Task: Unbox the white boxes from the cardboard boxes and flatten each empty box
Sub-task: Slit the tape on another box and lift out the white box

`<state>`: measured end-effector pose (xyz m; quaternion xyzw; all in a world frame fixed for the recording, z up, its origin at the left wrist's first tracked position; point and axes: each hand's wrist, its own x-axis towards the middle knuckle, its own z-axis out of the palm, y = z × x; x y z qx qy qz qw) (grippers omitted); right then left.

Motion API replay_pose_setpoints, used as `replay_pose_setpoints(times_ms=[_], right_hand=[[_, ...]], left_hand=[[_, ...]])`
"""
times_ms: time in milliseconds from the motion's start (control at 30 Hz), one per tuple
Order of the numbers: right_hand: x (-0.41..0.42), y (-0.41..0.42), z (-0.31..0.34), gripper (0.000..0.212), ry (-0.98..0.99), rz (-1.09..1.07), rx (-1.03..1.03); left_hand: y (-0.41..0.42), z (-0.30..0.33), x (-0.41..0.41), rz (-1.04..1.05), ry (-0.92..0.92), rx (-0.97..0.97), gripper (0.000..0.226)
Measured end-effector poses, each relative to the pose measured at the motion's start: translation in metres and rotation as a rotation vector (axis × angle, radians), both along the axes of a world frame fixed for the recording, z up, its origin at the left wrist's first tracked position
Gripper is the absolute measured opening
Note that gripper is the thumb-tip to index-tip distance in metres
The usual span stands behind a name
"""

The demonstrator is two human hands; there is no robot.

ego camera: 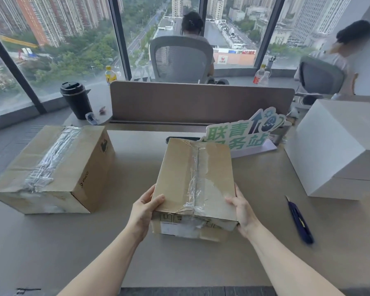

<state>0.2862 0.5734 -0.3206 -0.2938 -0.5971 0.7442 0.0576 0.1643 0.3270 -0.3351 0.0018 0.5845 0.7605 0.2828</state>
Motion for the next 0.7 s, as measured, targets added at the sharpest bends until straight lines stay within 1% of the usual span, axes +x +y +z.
replay_pose_setpoints(times_ms=[167, 200, 267, 367, 533, 700], right_hand=[[-0.025, 0.022, -0.006, 0.079, -0.072, -0.011, 0.014], [-0.029, 0.025, -0.007, 0.075, -0.080, -0.017, 0.015], [-0.040, 0.030, -0.008, 0.061, -0.077, -0.026, 0.014], [-0.055, 0.034, -0.006, 0.060, -0.073, -0.005, 0.004], [-0.062, 0.041, -0.009, 0.060, -0.072, 0.031, 0.029], [-0.054, 0.045, -0.014, 0.051, -0.068, 0.048, 0.049]], left_hand=[[0.017, -0.012, -0.008, 0.015, -0.016, -0.015, 0.047], [0.020, -0.012, -0.011, 0.016, -0.012, -0.021, 0.048], [0.024, -0.011, -0.019, 0.016, -0.002, -0.038, 0.052], [0.029, -0.008, -0.034, 0.021, 0.000, -0.067, 0.061], [0.036, -0.004, -0.044, -0.009, 0.035, -0.148, 0.056], [0.036, -0.001, -0.044, 0.047, 0.036, -0.248, 0.045]])
